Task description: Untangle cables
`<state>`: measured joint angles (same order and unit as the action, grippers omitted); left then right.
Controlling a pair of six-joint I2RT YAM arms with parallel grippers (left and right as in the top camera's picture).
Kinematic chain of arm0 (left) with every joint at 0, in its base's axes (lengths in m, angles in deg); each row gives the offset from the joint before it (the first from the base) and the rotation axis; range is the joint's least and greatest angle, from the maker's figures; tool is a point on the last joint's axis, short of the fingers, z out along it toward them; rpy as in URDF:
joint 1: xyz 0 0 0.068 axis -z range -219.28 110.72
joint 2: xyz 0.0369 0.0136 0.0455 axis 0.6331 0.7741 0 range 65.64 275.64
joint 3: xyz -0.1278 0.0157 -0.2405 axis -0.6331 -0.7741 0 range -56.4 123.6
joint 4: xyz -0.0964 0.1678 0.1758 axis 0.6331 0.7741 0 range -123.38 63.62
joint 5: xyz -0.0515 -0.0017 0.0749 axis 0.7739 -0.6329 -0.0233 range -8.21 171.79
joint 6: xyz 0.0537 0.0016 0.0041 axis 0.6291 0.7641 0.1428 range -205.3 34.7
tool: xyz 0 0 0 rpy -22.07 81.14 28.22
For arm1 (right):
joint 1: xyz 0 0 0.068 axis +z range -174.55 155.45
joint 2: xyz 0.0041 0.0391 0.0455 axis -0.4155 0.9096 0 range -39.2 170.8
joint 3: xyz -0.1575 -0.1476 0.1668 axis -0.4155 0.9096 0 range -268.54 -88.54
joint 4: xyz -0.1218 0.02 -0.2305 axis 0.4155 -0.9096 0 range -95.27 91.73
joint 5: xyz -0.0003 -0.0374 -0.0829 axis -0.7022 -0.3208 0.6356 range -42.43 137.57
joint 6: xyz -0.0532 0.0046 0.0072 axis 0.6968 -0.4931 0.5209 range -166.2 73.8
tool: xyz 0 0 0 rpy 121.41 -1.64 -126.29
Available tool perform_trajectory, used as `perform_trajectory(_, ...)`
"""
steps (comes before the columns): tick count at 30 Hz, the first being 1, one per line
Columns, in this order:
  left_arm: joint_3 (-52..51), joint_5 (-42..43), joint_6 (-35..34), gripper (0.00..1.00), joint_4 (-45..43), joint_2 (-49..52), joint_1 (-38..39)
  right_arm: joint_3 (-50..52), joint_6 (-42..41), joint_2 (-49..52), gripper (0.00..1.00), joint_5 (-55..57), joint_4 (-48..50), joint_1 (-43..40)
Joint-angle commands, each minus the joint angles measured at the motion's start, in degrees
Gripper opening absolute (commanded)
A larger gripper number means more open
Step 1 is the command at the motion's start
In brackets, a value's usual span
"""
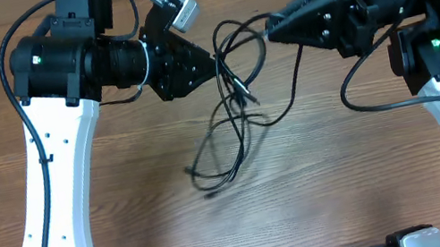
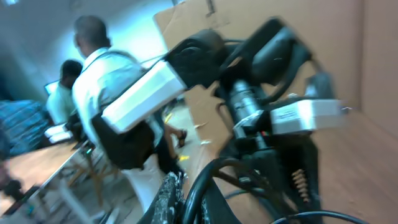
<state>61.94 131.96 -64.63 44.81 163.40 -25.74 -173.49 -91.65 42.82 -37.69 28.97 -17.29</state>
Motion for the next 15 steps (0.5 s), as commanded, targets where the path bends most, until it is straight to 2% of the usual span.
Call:
perform_trajectory(1,0.63,0.52,1.6,0.07,-1.66,0.61,0.48,-0.96,-14.16,-0.57,0.04,-2.97,6.03,1.64)
perform_trajectory(12,0.63,0.2,1.4,0.04,-1.27,0.61,1.16,-0.96,-14.27,-0.55,0.04,-2.95,6.82,1.97)
perform_trajectory(15,0.63,-2.36,0.83,0.04,-0.68,0.61,1.01,-0.96,-12.7,-0.55,0.04,-2.99,6.8,1.4)
